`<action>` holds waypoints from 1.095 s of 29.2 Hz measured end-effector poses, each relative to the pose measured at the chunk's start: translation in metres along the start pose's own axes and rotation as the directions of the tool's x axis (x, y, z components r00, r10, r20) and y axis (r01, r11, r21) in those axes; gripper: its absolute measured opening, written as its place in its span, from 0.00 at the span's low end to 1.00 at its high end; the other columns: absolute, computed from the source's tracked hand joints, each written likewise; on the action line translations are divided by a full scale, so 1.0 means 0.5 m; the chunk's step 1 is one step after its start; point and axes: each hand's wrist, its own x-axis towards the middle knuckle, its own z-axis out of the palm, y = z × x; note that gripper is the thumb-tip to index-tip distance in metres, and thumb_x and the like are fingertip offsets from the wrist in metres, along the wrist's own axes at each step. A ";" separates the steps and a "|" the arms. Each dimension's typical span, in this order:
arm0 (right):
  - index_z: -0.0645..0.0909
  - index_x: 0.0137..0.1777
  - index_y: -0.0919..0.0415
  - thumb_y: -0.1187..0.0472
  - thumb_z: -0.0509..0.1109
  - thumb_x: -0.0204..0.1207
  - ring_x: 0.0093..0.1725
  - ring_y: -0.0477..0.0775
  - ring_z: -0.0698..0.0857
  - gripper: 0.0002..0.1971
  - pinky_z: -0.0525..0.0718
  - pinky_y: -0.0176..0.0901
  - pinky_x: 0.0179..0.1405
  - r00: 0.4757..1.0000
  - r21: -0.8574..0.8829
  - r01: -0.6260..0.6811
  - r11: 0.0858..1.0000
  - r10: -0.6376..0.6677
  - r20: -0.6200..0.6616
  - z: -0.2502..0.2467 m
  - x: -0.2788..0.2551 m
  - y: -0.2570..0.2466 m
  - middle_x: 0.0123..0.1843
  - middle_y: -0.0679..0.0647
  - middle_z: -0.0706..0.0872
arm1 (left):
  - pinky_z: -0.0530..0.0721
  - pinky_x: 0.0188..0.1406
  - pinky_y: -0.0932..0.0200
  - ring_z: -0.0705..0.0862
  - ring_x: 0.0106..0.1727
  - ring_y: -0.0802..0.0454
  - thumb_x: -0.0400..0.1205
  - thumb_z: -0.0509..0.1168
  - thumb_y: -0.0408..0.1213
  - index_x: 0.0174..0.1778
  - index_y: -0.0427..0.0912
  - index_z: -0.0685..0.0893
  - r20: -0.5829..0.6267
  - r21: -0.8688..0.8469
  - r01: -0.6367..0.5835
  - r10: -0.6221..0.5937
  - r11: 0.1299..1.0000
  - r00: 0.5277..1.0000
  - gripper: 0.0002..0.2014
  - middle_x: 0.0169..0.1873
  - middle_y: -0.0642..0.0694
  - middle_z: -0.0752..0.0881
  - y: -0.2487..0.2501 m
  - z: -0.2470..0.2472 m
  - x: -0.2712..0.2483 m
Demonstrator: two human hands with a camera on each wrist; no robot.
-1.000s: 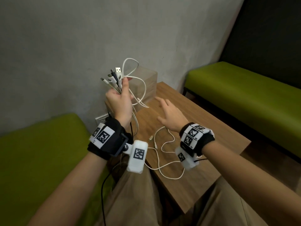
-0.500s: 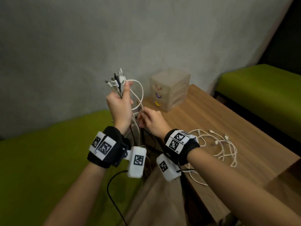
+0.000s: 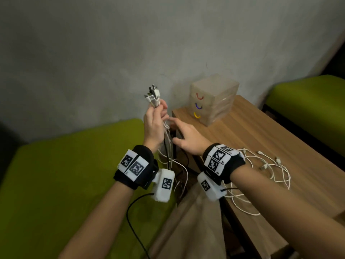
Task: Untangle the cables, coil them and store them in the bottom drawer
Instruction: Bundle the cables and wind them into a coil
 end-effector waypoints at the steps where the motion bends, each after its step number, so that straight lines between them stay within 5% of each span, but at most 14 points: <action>1: 0.68 0.71 0.66 0.59 0.65 0.69 0.64 0.58 0.76 0.29 0.72 0.47 0.63 0.998 -0.005 0.060 0.998 -0.060 -0.021 -0.002 0.004 -0.017 0.66 0.63 0.78 | 0.70 0.28 0.73 0.70 0.23 0.67 0.82 0.51 0.34 0.37 0.44 0.71 0.003 0.010 0.007 -0.007 1.000 1.000 0.09 0.25 0.56 0.69 -0.001 0.010 -0.004; 5: 0.75 0.61 0.72 0.62 0.62 0.78 0.53 0.63 0.82 0.16 0.75 0.44 0.48 0.987 0.055 0.050 0.997 -0.041 -0.156 0.009 0.007 -0.041 0.54 0.68 0.84 | 0.70 0.30 0.71 0.71 0.26 0.65 0.83 0.50 0.40 0.40 0.47 0.72 0.028 0.077 -0.036 0.034 0.996 0.999 0.08 0.28 0.53 0.69 -0.004 0.032 -0.009; 8: 0.78 0.47 0.70 0.65 0.58 0.83 0.37 0.48 0.80 0.10 0.69 0.31 0.33 0.982 0.145 -0.005 0.989 0.032 -0.185 0.021 -0.005 -0.035 0.38 0.58 0.85 | 0.71 0.28 0.63 0.70 0.23 0.61 0.82 0.50 0.41 0.40 0.48 0.72 0.041 0.054 -0.074 0.071 0.996 0.997 0.08 0.21 0.57 0.72 -0.004 0.032 -0.005; 10: 0.79 0.41 0.64 0.63 0.58 0.83 0.35 0.44 0.80 0.12 0.72 0.25 0.36 0.993 0.180 -0.065 0.981 0.082 -0.089 0.048 -0.020 -0.021 0.36 0.55 0.85 | 0.70 0.25 0.63 0.68 0.20 0.63 0.84 0.50 0.38 0.40 0.47 0.71 -0.034 0.001 -0.116 0.116 0.993 0.993 0.09 0.20 0.58 0.73 0.009 0.031 0.004; 12: 0.82 0.46 0.67 0.60 0.59 0.83 0.45 0.55 0.86 0.13 0.81 0.40 0.49 0.984 0.099 -0.162 0.982 0.154 0.086 0.084 -0.030 0.012 0.45 0.63 0.88 | 0.66 0.21 0.69 0.65 0.18 0.65 0.85 0.49 0.36 0.39 0.46 0.70 -0.190 -0.087 -0.146 0.127 0.985 0.974 0.10 0.24 0.57 0.71 0.033 0.028 0.021; 15: 0.76 0.61 0.69 0.57 0.65 0.79 0.57 0.65 0.83 0.17 0.81 0.55 0.57 0.878 -0.152 -0.243 0.958 0.284 0.384 0.101 -0.044 0.038 0.59 0.67 0.84 | 0.64 0.20 0.68 0.63 0.20 0.65 0.85 0.48 0.37 0.39 0.45 0.68 -0.353 -0.084 -0.255 0.210 0.963 0.912 0.10 0.27 0.53 0.67 0.064 0.014 0.044; 16: 0.72 0.67 0.68 0.56 0.67 0.78 0.61 0.65 0.81 0.22 0.80 0.53 0.58 0.853 -0.196 -0.231 0.953 0.295 0.431 0.094 -0.045 0.038 0.63 0.66 0.81 | 0.64 0.20 0.68 0.63 0.20 0.64 0.85 0.48 0.38 0.39 0.45 0.68 -0.339 -0.065 -0.274 0.237 0.960 0.910 0.09 0.27 0.52 0.66 0.066 0.010 0.047; 18: 0.64 0.74 0.65 0.59 0.70 0.75 0.65 0.62 0.78 0.29 0.76 0.48 0.61 0.886 -0.166 -0.200 0.966 0.250 0.390 0.063 -0.045 0.035 0.68 0.65 0.77 | 0.63 0.21 0.68 0.62 0.21 0.64 0.85 0.47 0.38 0.39 0.46 0.69 -0.242 -0.060 -0.229 0.208 0.972 0.948 0.10 0.25 0.55 0.66 0.054 0.017 0.040; 22: 0.76 0.66 0.61 0.65 0.65 0.75 0.61 0.60 0.81 0.18 0.79 0.45 0.60 0.942 -0.161 -0.265 0.951 0.291 0.166 -0.022 -0.050 0.073 0.61 0.61 0.84 | 0.61 0.18 0.72 0.61 0.17 0.65 0.88 0.45 0.34 0.36 0.44 0.72 0.018 -0.061 0.033 -0.032 0.998 0.999 0.16 0.14 0.60 0.68 -0.008 0.085 -0.010; 25: 0.81 0.57 0.59 0.65 0.63 0.74 0.57 0.62 0.84 0.13 0.83 0.53 0.57 0.864 -0.297 -0.474 0.829 0.502 0.023 -0.079 -0.093 0.164 0.58 0.61 0.86 | 0.64 0.19 0.72 0.64 0.16 0.65 0.87 0.47 0.34 0.35 0.44 0.72 0.228 0.056 0.113 -0.123 0.992 0.966 0.16 0.14 0.60 0.71 -0.054 0.150 -0.056; 28: 0.84 0.53 0.60 0.66 0.66 0.74 0.54 0.62 0.85 0.10 0.84 0.50 0.54 0.773 -0.325 -0.608 0.724 0.633 -0.038 -0.121 -0.162 0.238 0.56 0.63 0.86 | 0.64 0.20 0.68 0.64 0.15 0.64 0.87 0.48 0.35 0.34 0.45 0.71 0.290 0.085 0.188 -0.205 0.978 0.935 0.16 0.13 0.58 0.69 -0.087 0.200 -0.088; 32: 0.86 0.50 0.62 0.64 0.67 0.75 0.52 0.61 0.85 0.08 0.78 0.42 0.47 0.814 -0.287 -0.569 0.771 0.577 -0.065 -0.119 -0.232 0.260 0.50 0.62 0.88 | 0.67 0.25 0.65 0.69 0.16 0.65 0.87 0.49 0.36 0.32 0.47 0.71 0.285 0.170 0.213 -0.255 0.962 0.924 0.17 0.22 0.54 0.69 -0.112 0.246 -0.112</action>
